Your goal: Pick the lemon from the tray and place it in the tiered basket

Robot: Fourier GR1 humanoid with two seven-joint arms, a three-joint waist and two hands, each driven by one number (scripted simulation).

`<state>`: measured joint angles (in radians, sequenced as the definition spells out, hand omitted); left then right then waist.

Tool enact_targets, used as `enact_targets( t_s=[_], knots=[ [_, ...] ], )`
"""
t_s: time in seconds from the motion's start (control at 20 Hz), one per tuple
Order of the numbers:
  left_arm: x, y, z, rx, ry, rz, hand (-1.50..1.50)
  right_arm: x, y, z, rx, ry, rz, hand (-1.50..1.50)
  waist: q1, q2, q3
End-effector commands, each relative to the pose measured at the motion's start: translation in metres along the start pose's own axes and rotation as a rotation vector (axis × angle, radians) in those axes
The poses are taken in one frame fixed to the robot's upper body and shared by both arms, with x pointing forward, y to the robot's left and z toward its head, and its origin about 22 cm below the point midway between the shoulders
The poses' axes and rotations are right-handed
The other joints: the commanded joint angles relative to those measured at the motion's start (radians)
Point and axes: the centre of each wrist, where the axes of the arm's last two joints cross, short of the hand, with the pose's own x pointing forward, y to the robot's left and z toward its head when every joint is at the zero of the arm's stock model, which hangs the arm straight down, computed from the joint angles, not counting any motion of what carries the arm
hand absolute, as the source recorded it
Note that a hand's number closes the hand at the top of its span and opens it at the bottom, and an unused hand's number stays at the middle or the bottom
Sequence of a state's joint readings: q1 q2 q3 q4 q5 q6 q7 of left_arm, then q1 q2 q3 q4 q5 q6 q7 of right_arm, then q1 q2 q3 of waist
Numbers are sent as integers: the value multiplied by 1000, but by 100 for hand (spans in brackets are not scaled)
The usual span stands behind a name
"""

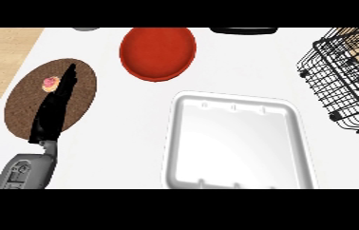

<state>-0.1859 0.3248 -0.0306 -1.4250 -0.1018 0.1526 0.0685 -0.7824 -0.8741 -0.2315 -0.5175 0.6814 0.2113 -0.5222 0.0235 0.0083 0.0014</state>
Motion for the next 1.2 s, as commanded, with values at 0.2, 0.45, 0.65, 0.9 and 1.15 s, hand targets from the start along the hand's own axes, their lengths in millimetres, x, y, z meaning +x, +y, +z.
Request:
enact_targets(
  t_s=[0.2, 0.45, 0.65, 0.9, 1.15],
  knots=[
    [11, -4, -9, 10, -7, 1, 0, -12, -6, 1, -121, -2, -231, -150, -4, 0, 0],
    [-2, 15, -2, -1, -2, 2, 0, -10, -37, 4, -234, -52, -321, -150, 0, 0, 0],
    [6, 10, -3, -1, 8, 2, 0, -22, -72, 26, -312, 41, -348, -150, -2, -1, 0],
    [-6, 12, -1, 10, -6, -1, 0, -50, -120, 84, -266, 147, -443, -150, -4, 6, 1],
    [6, 8, 4, 1, -13, 7, 0, -81, -115, 130, -232, 193, -475, -150, 5, 8, 6]
  ],
)
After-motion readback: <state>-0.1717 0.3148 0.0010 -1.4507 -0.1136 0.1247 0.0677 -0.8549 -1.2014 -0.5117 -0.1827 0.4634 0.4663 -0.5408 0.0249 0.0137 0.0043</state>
